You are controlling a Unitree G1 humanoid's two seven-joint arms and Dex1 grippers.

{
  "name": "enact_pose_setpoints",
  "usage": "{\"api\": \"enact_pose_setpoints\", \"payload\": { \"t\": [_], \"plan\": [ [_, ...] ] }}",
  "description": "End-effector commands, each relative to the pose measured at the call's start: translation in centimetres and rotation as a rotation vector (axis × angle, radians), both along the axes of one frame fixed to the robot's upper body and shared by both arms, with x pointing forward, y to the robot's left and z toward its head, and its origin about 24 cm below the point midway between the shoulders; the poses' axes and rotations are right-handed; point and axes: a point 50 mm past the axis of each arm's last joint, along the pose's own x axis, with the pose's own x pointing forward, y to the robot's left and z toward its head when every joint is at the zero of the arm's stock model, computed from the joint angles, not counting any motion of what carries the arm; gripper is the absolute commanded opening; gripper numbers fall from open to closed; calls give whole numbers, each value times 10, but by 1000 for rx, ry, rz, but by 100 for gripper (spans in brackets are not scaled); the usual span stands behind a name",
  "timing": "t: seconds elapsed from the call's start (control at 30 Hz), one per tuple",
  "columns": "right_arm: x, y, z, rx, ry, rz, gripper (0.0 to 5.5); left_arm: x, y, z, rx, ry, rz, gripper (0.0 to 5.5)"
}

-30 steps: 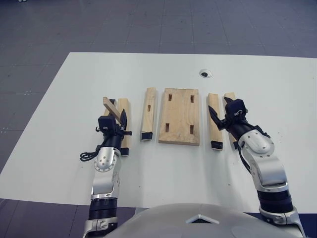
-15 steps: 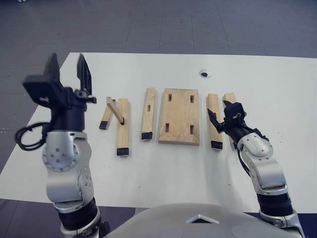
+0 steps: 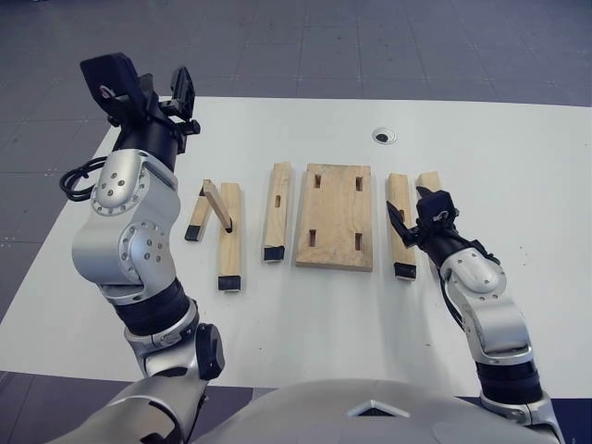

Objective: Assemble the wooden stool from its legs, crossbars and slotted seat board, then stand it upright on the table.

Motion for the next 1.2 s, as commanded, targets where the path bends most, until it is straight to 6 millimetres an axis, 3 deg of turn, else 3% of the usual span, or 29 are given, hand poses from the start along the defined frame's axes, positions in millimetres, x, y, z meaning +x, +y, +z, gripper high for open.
{"api": "enact_pose_setpoints", "payload": {
  "t": [0.03, 0.2, 0.6, 0.7, 0.83, 0.9, 1.03, 1.13, 1.2],
  "plan": [
    [3, 4, 4, -13, -23, 9, 318, -2, -10, -9, -3, 48, -31, 268],
    [4, 1, 5, -22, -26, 5, 318, -6, -6, -26, 23, 103, -16, 268],
    [3, 2, 4, -15, -19, 8, 318, -4, -4, -26, 37, 95, -8, 268],
    [3, 1, 4, -16, -18, 10, 318, -4, 0, -13, 68, 36, 13, 268],
    [2, 2, 3, -17, -13, 11, 318, -2, 4, 28, 90, -143, 25, 268],
    [2, 2, 3, -17, -12, 11, 318, -2, 6, 32, 86, -160, 27, 268],
    [1, 2, 3, -19, -9, 14, 318, 2, 8, 9, 62, -70, 23, 268],
    [0, 1, 2, -21, -5, 14, 318, 3, 3, -38, 26, 113, -23, 268],
    [0, 1, 1, -21, -4, 11, 318, -7, 0, -94, 15, 332, -62, 268]
  ]
}}
